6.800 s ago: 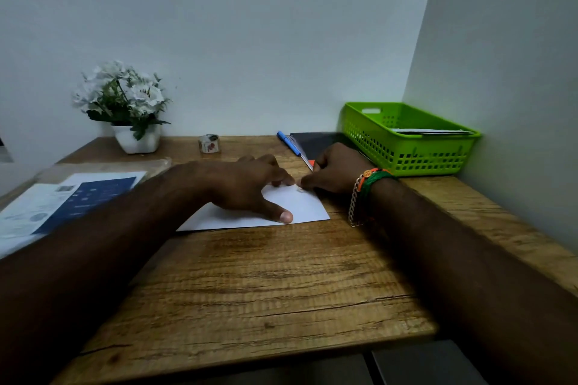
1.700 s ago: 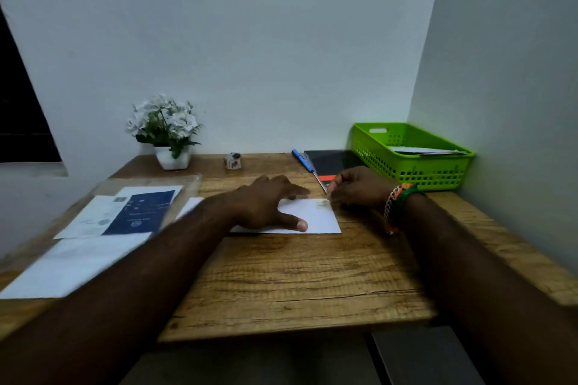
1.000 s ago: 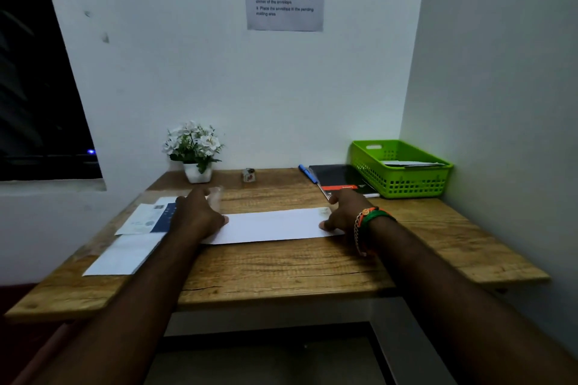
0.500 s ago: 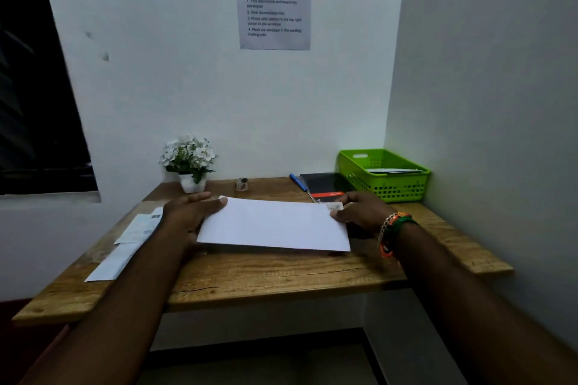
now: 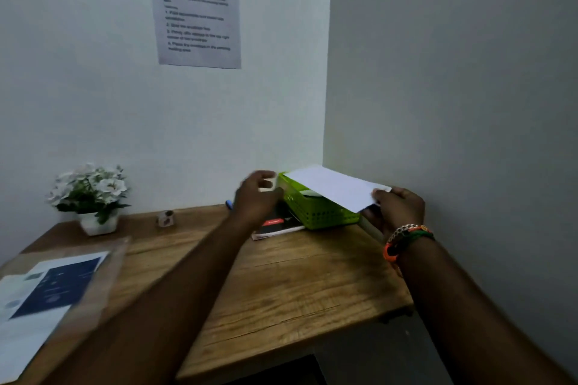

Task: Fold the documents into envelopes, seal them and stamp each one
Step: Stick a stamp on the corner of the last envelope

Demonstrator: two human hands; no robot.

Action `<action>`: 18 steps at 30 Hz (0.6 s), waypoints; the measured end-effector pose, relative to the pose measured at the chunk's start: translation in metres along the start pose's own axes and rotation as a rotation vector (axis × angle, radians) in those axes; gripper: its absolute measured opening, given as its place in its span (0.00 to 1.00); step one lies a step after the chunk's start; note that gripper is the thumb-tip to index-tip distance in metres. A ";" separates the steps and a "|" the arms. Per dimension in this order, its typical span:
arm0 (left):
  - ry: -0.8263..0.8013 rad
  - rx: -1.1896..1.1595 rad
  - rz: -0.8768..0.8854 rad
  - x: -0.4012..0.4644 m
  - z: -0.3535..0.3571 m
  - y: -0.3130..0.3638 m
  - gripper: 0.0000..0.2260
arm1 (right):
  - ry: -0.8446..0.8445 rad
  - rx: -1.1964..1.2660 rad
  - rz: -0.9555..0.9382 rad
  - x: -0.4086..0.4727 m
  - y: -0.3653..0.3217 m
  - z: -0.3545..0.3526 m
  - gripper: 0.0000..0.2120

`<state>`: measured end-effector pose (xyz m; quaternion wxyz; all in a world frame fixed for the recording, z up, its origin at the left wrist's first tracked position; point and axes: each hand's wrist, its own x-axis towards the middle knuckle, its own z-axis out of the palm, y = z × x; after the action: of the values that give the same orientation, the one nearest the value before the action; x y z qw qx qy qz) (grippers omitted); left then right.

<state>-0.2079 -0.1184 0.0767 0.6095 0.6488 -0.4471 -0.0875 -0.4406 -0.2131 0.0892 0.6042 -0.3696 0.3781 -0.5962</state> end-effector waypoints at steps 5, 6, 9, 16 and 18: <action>-0.234 0.518 0.268 0.003 0.059 -0.022 0.28 | 0.009 -0.008 0.030 0.034 0.020 0.022 0.07; -0.251 0.555 0.274 0.003 0.064 -0.025 0.28 | -0.025 -0.050 0.044 0.040 0.023 0.025 0.08; -0.226 0.592 0.303 0.001 0.073 -0.032 0.26 | -0.041 -0.458 -0.089 0.047 0.031 0.026 0.13; -0.187 0.675 0.316 -0.005 0.076 -0.035 0.28 | -0.159 -1.070 -1.033 0.026 0.058 0.008 0.21; -0.188 0.665 0.301 -0.005 0.077 -0.035 0.28 | -0.292 -1.304 -1.063 0.028 0.067 0.009 0.27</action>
<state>-0.2456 -0.1748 0.0257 0.3280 0.7272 -0.5956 0.0939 -0.4033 -0.2397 0.0324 -0.0467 -0.8450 0.3403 -0.4099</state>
